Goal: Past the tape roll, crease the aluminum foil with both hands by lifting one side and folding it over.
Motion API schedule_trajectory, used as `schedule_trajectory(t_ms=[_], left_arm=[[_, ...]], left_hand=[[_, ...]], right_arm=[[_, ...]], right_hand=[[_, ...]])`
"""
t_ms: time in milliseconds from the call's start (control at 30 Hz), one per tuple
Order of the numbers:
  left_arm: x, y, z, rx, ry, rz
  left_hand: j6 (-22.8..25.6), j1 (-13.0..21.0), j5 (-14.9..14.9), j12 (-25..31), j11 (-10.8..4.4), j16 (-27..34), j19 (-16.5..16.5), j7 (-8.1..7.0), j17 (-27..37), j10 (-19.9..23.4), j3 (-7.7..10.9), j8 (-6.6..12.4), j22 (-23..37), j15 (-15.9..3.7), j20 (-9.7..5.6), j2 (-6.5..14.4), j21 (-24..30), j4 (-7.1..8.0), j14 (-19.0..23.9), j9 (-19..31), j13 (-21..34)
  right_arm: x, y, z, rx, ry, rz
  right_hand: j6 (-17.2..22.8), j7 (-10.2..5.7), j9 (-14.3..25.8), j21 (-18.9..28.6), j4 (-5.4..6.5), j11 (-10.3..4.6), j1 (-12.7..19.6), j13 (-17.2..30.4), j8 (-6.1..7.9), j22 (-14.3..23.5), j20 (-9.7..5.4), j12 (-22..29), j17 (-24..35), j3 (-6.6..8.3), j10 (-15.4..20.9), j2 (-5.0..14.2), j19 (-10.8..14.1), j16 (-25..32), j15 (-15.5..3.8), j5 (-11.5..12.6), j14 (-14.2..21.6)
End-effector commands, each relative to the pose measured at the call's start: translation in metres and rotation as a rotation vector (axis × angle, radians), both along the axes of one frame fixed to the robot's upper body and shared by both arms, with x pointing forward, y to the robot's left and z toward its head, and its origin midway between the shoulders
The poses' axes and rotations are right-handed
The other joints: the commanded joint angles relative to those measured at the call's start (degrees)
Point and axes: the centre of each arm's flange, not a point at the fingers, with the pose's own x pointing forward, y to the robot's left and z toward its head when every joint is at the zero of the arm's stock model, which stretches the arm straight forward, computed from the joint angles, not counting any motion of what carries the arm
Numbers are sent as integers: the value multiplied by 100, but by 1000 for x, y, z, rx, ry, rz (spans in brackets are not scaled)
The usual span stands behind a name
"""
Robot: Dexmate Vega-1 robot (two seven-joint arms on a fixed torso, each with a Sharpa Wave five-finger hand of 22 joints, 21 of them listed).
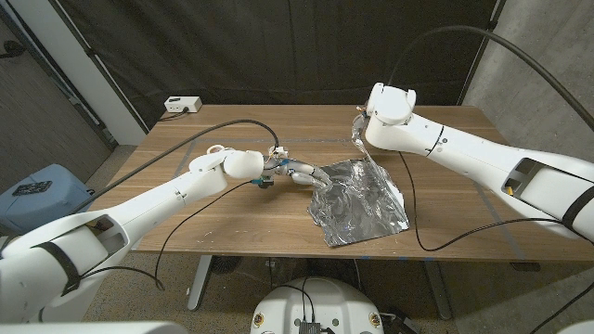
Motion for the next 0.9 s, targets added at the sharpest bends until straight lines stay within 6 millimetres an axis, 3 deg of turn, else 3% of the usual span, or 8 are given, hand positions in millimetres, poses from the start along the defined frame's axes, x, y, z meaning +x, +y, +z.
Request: schedule_trajectory(t_ms=[33, 300, 433, 533, 700, 900], left_arm=[[0, 1, -2, 6, 2, 0], [0, 1, -4, 15, 4, -4], [-1, -1, -5, 16, 5, -8], [-2, -2, -6, 17, 4, -11], [-2, -2, -7, 17, 6, -11], [-2, -1, -7, 15, 6, -9]], left_hand=[[33, 95, -7, 36, 21, 27, 22, -12, 19, 44, 3, 47, 9, 24, 4, -6, 33, -35, 41, 14, 29], [40, 108, -7, 36, 11, 26, 22, -12, 18, 40, 15, 50, 9, 22, 7, 0, 31, -58, 40, 15, 29], [40, 113, -7, 34, 16, 27, 24, -19, 18, 35, 20, 50, 9, 25, 8, 2, 31, -69, 43, 15, 30], [38, 118, -7, 33, 20, 27, 24, -26, 18, 30, 24, 50, 9, 26, 7, 3, 30, -78, 44, 15, 30], [38, 123, -8, 36, 13, 26, 27, -17, 18, 35, 29, 50, 10, 28, 6, 4, 30, -89, 42, 15, 30], [34, 128, -8, 40, 34, 27, 28, -21, 18, 44, 34, 49, 10, 30, 7, 5, 29, -100, 45, 16, 31]], right_arm=[[1, 8, -22, 72, 10, 2], [0, 12, -28, 107, -1, -3], [-2, 17, -29, 117, -4, 12], [-5, 21, -26, 124, -13, 30], [-11, 24, -19, 150, -11, 71], [-15, 31, -15, 170, 3, 129]], right_hand=[[35, 16, 34, 13, -12, 14, 51, 9, -32, 5, 60, -10, 27, -16, 53, 2, 35, 21, 58, -26, 32], [12, 22, 44, 14, -8, 28, 61, 13, -41, 5, 73, -12, 32, -21, 69, 9, 47, 21, 76, -47, 44], [-189, 101, 67, 17, 20, 70, 31, 19, -118, 6, 109, -29, 40, -54, 55, 1, 72, 9, 143, -90, 43], [-413, 181, 65, 13, 82, 144, -93, 26, -228, 6, 163, -46, 44, -136, 36, -45, 85, -29, 243, -145, 3], [-1122, 511, 66, -20, 222, 361, -468, 40, -597, 7, 423, -88, 52, -346, -96, -130, 52, -127, 461, -229, -63], [-1649, 800, 26, -71, 388, 548, -912, 50, -951, 10, 477, -114, 58, -578, -302, -223, -109, -253, 657, -224, -205]])
